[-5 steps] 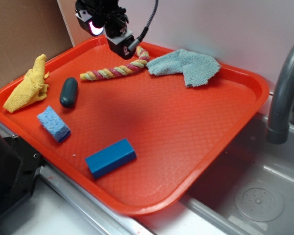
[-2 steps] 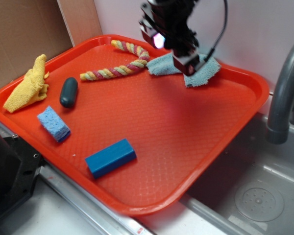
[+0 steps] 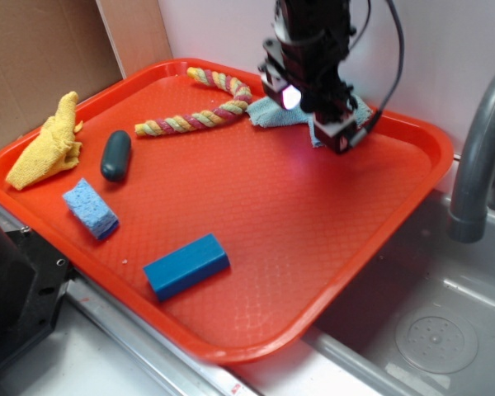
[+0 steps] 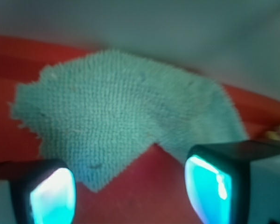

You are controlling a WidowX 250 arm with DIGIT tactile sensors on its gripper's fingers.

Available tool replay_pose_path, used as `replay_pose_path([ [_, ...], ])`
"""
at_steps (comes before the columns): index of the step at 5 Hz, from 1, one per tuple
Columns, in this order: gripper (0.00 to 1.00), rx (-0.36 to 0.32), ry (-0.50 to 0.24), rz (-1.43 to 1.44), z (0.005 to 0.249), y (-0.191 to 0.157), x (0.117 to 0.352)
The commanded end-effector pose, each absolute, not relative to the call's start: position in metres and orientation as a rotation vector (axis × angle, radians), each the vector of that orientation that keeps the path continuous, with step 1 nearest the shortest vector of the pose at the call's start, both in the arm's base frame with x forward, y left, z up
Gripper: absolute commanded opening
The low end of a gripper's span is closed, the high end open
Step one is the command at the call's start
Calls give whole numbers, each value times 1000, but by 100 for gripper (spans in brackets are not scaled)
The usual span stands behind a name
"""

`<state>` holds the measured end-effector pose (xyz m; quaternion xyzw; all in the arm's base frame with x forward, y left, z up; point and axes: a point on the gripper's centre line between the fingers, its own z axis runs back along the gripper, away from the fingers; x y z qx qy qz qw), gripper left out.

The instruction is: Grab the blue cloth.

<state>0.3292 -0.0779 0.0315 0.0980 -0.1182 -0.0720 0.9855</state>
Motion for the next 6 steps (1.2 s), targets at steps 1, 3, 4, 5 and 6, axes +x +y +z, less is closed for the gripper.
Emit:
replay_pose_path([
  [1, 100, 97, -300, -81, 37, -57, 357],
  [3, 0, 120, -269, -73, 33, -37, 359],
  [4, 0, 138, -269, -85, 43, -32, 348],
  [5, 0, 141, -246, -44, 57, -19, 329],
  [6, 0, 72, -265, 29, 84, -13, 298],
])
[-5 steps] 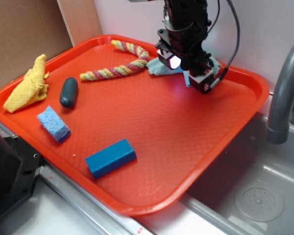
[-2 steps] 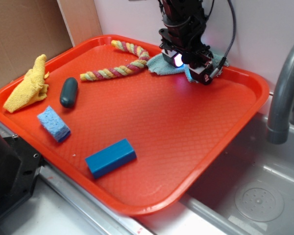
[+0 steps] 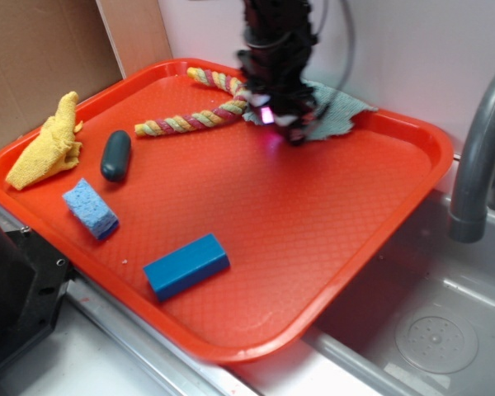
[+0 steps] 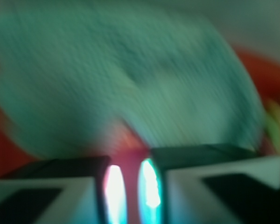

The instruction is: Grab the blue cloth.

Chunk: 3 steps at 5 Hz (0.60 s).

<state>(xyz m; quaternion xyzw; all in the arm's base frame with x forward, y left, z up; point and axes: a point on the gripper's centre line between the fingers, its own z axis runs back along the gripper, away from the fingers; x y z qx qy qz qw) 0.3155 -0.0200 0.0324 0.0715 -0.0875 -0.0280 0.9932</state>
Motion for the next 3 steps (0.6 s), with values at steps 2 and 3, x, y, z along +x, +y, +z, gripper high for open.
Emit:
replay_pose_path([
  [2, 0, 20, -339, 34, 157, -35, 258],
  [3, 77, 97, -328, -45, 148, -38, 271],
])
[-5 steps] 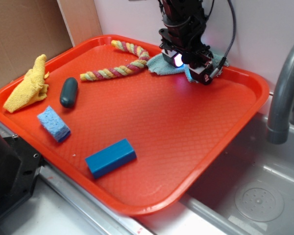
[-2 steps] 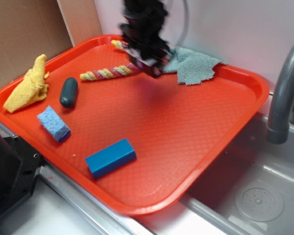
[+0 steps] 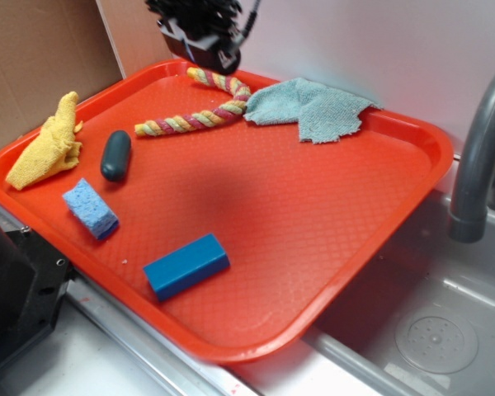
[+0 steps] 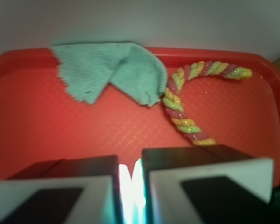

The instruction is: Grab the blue cloth.

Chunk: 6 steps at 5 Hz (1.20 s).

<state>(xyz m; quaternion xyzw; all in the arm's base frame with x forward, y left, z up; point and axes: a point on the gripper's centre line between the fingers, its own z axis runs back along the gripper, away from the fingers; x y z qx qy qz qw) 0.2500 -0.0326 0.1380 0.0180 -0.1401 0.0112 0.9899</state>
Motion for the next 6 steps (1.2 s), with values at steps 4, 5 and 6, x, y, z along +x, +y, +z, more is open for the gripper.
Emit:
replay_pose_path([
  [4, 100, 33, -524, -182, 66, -22, 361],
  [5, 100, -29, -523, -263, 56, -29, 378],
  [6, 100, -4, -503, -304, 46, -30, 387],
])
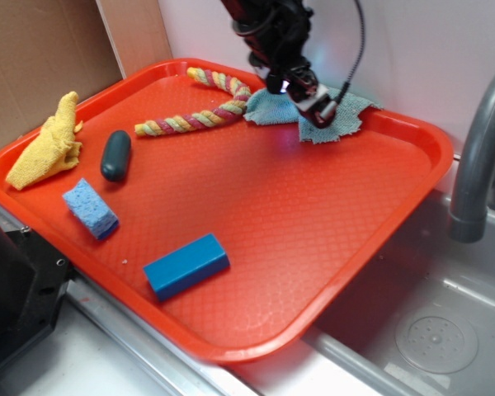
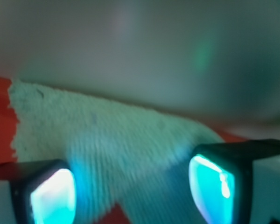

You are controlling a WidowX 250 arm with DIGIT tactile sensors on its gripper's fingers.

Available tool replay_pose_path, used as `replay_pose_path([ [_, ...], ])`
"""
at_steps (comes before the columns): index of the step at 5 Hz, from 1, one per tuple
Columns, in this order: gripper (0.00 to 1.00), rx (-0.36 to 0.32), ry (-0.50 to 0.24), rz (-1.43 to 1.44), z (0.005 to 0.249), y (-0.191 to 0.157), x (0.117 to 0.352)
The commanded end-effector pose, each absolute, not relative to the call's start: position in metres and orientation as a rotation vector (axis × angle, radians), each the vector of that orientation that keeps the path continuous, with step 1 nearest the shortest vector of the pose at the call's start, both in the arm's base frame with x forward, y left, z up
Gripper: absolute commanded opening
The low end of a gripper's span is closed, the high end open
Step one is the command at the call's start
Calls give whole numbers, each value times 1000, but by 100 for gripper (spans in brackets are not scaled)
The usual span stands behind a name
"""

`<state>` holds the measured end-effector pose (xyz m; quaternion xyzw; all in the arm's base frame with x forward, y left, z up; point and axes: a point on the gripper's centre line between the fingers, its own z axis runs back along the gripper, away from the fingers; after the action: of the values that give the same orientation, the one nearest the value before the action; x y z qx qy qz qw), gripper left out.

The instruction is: Grab the blue cloth.

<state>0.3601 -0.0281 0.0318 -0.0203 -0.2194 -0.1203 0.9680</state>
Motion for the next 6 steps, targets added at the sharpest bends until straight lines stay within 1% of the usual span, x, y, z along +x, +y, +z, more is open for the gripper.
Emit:
replay_pose_path([
  [1, 98, -7, -477, -293, 37, -29, 386],
  [2, 0, 4, -460, -281, 41, -31, 374],
  [3, 0, 20, -466, -272, 47, -31, 363],
  [4, 0, 42, -444, -251, 45, -30, 353],
  [5, 0, 47, -430, -239, 44, -31, 349],
  [6, 0, 41, -424, -228, 55, -38, 343],
])
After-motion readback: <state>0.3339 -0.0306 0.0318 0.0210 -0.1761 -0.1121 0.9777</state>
